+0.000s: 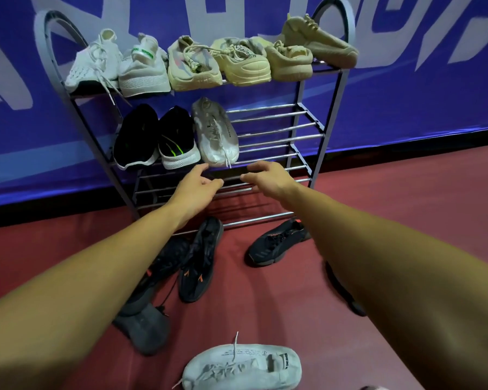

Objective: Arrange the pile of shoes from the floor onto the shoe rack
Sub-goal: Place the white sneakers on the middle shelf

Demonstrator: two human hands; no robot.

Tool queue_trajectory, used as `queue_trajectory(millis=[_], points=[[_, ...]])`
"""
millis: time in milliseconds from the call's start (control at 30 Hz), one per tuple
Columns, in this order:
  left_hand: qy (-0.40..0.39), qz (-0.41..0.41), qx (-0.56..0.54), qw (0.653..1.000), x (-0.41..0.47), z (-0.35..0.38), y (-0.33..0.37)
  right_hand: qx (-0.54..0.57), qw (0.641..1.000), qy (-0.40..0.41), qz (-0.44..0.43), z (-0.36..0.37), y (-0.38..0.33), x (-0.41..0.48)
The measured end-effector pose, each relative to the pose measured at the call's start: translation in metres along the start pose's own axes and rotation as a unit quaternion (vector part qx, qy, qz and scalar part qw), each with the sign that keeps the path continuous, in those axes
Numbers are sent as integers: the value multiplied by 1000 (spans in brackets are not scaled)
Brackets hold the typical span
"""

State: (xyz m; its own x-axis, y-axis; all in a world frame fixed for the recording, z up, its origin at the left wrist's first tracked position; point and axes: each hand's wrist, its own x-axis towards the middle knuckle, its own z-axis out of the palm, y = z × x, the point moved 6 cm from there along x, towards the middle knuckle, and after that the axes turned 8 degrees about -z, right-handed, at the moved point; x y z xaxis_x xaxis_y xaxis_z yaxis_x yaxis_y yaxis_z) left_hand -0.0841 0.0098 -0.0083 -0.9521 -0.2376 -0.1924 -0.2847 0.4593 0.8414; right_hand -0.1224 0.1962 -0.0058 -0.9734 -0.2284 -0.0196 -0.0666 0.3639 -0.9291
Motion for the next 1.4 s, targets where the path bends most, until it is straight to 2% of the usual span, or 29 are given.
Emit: queue_trajectory(millis=[400,567,733,1000,1200,1400], points=[[-73,11,164,984,-32,33,-42,-177,982,-53,35,-6,37,-46],[-111,1,239,965,-53,64,-66,-258,955,-136,54,20,63,-74],[-145,-20,220,964,-69,94,-90,-364,904,-219,43,47,86,-100],[-191,-65,287,936,-93,102,-154,-381,875,-284,88,77,152,-140],[-230,-103,304,919,-103,121,-210,-350,870,-325,119,101,197,-164],[-273,-131,322,897,-117,137,-250,-351,849,-368,140,117,225,-179]])
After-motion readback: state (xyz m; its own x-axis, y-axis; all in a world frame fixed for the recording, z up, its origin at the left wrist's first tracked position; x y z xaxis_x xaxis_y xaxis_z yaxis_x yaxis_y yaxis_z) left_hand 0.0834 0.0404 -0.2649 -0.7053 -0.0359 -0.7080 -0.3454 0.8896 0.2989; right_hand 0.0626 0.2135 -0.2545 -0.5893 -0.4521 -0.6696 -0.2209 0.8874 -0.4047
